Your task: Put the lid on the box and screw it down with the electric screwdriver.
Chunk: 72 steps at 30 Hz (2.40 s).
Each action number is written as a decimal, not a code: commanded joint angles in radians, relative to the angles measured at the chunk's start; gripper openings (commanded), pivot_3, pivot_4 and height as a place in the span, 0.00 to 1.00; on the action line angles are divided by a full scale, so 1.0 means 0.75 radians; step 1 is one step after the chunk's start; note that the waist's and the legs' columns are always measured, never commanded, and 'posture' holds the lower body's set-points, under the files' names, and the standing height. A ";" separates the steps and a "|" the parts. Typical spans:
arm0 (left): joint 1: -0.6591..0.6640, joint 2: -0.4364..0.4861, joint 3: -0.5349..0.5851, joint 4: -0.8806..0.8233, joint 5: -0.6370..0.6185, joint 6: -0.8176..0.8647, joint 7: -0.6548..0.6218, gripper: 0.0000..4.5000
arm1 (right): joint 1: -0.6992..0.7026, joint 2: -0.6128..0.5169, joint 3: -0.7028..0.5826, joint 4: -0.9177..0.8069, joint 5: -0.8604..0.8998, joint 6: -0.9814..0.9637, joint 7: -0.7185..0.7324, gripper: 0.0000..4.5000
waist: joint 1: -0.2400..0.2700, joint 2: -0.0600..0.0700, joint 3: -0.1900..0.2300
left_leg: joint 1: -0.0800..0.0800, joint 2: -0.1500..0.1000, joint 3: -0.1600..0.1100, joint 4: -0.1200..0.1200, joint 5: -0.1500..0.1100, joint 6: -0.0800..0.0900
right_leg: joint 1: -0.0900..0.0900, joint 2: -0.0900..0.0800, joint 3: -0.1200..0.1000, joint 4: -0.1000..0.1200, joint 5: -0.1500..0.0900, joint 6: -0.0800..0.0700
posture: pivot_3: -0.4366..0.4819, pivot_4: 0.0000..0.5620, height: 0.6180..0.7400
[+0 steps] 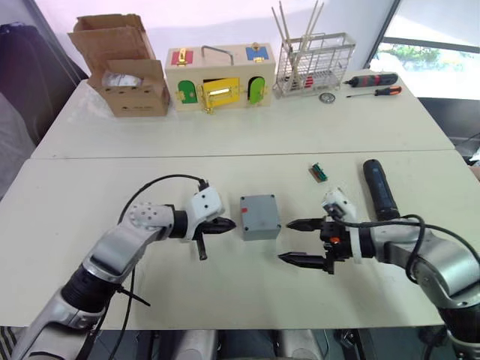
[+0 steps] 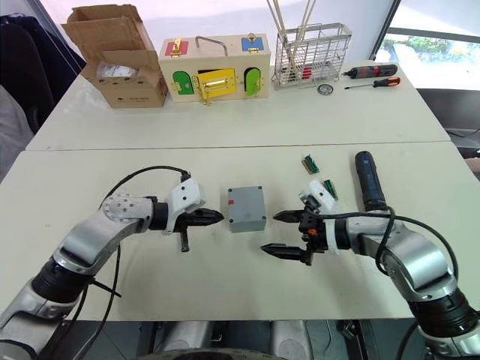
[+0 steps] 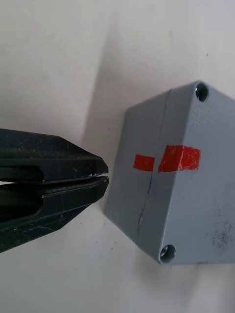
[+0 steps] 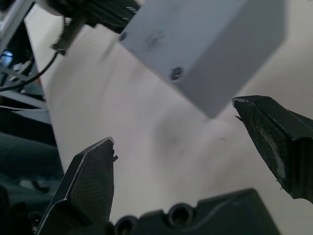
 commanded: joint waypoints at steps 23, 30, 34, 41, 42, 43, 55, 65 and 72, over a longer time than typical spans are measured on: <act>-0.090 -0.028 0.036 0.190 0.173 -0.188 -0.075 0.00 | 0.006 -0.124 -0.055 -0.013 -0.075 -0.086 -0.010 1.00 | 0.022 -0.001 0.000 | -0.002 0.000 0.000 0.011 -0.003 0.004 | 0.002 0.000 -0.001 0.002 0.000 0.000 | 0.48 0.27 0.92; 0.027 0.027 0.022 -0.008 0.097 -0.091 -0.140 0.00 | -0.089 -0.074 0.024 0.165 -0.182 -0.248 0.035 1.00 | 0.030 -0.001 0.000 | -0.002 0.000 0.000 0.012 -0.003 0.005 | 0.003 0.000 0.000 0.002 0.000 0.000 | 0.48 0.27 0.92; 0.015 -0.069 -0.014 -0.002 0.108 -0.072 -0.076 0.00 | -0.150 -0.027 0.103 0.240 -0.261 -0.346 0.066 1.00 | 0.028 -0.001 0.000 | -0.002 0.000 0.001 0.014 -0.004 0.005 | 0.003 0.000 0.000 0.001 0.000 0.000 | 0.48 0.27 0.92; -0.038 -0.179 -0.019 0.066 0.147 -0.089 0.022 0.00 | -0.141 0.001 0.114 0.166 -0.215 -0.289 0.105 1.00 | 0.025 -0.001 0.000 | -0.002 0.000 0.000 0.013 -0.004 0.005 | 0.003 0.000 0.000 0.002 0.000 0.000 | 0.48 0.27 0.92; -0.039 -0.180 -0.025 0.073 0.159 -0.095 0.031 0.00 | -0.135 0.003 0.113 0.157 -0.213 -0.283 0.103 1.00 | 0.025 -0.001 0.000 | -0.002 0.000 0.000 0.013 -0.004 0.005 | 0.003 0.001 -0.001 0.002 0.000 0.000 | 0.48 0.27 0.92; -0.039 -0.183 -0.028 0.080 0.169 -0.098 0.043 0.00 | -0.126 0.007 0.115 0.144 -0.212 -0.275 0.099 1.00 | 0.025 -0.001 0.000 | -0.002 0.000 0.000 0.013 -0.004 0.005 | 0.003 0.001 -0.001 0.002 0.000 0.000 | 0.48 0.27 0.92; -0.040 -0.177 -0.014 0.097 0.163 -0.112 0.042 0.00 | -0.061 0.053 0.076 0.045 -0.187 -0.176 0.030 1.00 | 0.027 -0.001 0.000 | -0.002 0.000 0.000 0.014 -0.004 0.005 | 0.003 0.000 0.000 0.001 0.000 0.000 | 0.48 0.27 0.92; -0.052 -0.199 -0.006 0.114 0.170 -0.117 0.070 0.00 | -0.042 0.070 0.075 -0.014 -0.166 -0.119 0.013 1.00 | 0.028 -0.001 0.000 | -0.002 0.000 0.000 0.014 -0.004 0.005 | 0.003 0.000 0.000 0.002 0.000 0.000 | 0.48 0.27 0.92; -0.060 -0.178 0.008 0.104 0.159 -0.111 0.055 0.00 | -0.009 0.026 0.075 -0.039 -0.206 -0.107 0.002 1.00 | 0.028 -0.001 0.000 | -0.002 0.000 0.000 0.014 -0.004 0.005 | 0.003 0.000 0.000 0.002 0.000 0.000 | 0.48 0.27 0.92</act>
